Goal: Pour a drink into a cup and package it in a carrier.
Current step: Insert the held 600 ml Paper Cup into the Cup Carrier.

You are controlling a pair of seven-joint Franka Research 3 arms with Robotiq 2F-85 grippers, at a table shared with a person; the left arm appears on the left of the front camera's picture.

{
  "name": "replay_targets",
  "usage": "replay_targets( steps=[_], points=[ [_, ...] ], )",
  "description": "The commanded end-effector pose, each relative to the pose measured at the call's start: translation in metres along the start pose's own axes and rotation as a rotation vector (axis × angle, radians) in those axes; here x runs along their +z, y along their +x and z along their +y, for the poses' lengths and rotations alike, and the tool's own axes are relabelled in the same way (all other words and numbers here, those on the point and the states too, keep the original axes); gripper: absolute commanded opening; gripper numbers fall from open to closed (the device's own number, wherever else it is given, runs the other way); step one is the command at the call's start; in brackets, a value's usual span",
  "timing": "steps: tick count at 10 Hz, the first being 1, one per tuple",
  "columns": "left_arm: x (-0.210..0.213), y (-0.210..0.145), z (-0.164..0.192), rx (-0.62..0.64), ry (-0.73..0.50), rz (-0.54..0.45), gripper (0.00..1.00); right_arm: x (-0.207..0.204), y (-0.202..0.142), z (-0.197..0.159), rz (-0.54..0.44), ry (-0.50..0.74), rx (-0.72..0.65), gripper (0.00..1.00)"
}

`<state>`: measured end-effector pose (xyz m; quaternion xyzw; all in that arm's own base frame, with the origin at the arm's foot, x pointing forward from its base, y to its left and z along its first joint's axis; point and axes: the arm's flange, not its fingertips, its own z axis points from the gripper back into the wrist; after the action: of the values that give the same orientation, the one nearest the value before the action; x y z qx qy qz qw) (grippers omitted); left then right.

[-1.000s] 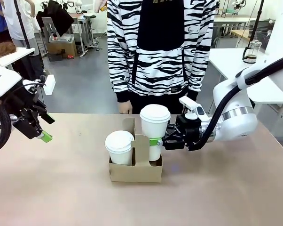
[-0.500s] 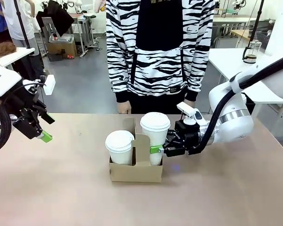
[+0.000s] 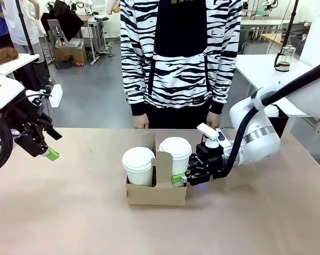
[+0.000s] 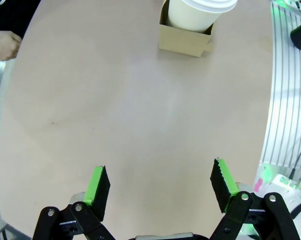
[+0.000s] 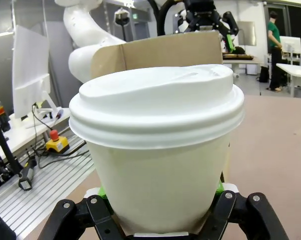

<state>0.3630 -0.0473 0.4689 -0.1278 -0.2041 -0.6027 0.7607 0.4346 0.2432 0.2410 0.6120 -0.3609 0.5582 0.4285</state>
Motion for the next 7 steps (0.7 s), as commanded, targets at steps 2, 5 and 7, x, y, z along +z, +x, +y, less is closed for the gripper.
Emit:
replay_targets(
  steps=[2,5,7],
  points=[
    [0.0,0.0,0.0,-0.002,-0.007,-0.015,1.0,0.005,-0.004,-0.006,0.013,0.029,0.063,1.0],
    [0.0,0.0,0.0,-0.002,-0.007,-0.015,1.0,0.008,0.004,-0.003,0.054,0.029,0.09,1.0],
    [0.0,0.0,0.0,-0.002,-0.007,-0.015,1.0,0.016,0.013,0.002,0.083,-0.006,0.122,1.0]
  ],
)
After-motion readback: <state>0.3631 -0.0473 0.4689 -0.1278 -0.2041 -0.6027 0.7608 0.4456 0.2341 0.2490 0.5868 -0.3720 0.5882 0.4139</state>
